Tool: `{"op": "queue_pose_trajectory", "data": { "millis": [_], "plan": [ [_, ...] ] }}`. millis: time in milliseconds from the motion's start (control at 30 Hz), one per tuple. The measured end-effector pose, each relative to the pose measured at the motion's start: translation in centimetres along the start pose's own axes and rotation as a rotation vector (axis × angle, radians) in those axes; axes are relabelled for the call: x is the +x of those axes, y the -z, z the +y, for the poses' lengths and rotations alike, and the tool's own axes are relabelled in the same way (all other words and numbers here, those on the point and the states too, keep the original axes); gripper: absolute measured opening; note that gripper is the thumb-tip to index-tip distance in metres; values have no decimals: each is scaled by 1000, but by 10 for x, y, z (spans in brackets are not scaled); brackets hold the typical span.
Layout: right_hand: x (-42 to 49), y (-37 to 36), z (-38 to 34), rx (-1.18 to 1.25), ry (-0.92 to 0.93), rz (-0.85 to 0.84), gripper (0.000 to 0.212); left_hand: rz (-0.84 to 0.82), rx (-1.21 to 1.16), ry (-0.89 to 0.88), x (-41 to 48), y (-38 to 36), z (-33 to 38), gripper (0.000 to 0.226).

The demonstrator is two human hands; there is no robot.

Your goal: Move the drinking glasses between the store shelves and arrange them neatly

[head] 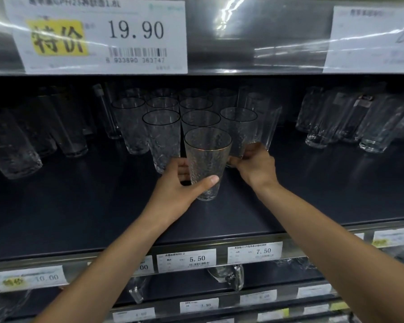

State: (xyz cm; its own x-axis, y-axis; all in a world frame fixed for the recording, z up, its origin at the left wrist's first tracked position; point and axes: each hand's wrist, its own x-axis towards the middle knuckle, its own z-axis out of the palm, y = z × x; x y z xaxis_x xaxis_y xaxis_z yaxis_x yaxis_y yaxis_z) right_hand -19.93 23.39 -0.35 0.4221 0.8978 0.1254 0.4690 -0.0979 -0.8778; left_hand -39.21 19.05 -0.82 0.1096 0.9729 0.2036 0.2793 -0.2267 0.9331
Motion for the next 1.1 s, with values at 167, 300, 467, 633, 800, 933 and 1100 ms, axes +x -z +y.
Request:
{"op": "queue_pose_trajectory", "data": {
  "millis": [167, 300, 467, 633, 800, 933, 1100],
  "plan": [
    [7, -7, -1, -68, 4, 25, 34, 10, 19, -6, -2, 0, 0, 73],
    [7, -11, -5, -74, 18, 40, 31, 24, 57, -18, -2, -1, 0, 57],
    [9, -19, -10, -126, 34, 57, 30, 25, 68, -27, -3, -1, 2, 57],
    [12, -21, -12, -187, 0, 90, 36, 24, 71, -32, -4, 0, 2, 54],
    [17, -24, -13, -222, 10, 93, 35, 26, 69, -40, -5, -1, 1, 56],
    [18, -26, -14, -243, 11, 100, 36, 24, 60, -43, -5, -1, 2, 57],
    [22, -29, -15, -247, -6, 99, 36, 21, 54, -41, -5, -1, 4, 54]
  ]
}}
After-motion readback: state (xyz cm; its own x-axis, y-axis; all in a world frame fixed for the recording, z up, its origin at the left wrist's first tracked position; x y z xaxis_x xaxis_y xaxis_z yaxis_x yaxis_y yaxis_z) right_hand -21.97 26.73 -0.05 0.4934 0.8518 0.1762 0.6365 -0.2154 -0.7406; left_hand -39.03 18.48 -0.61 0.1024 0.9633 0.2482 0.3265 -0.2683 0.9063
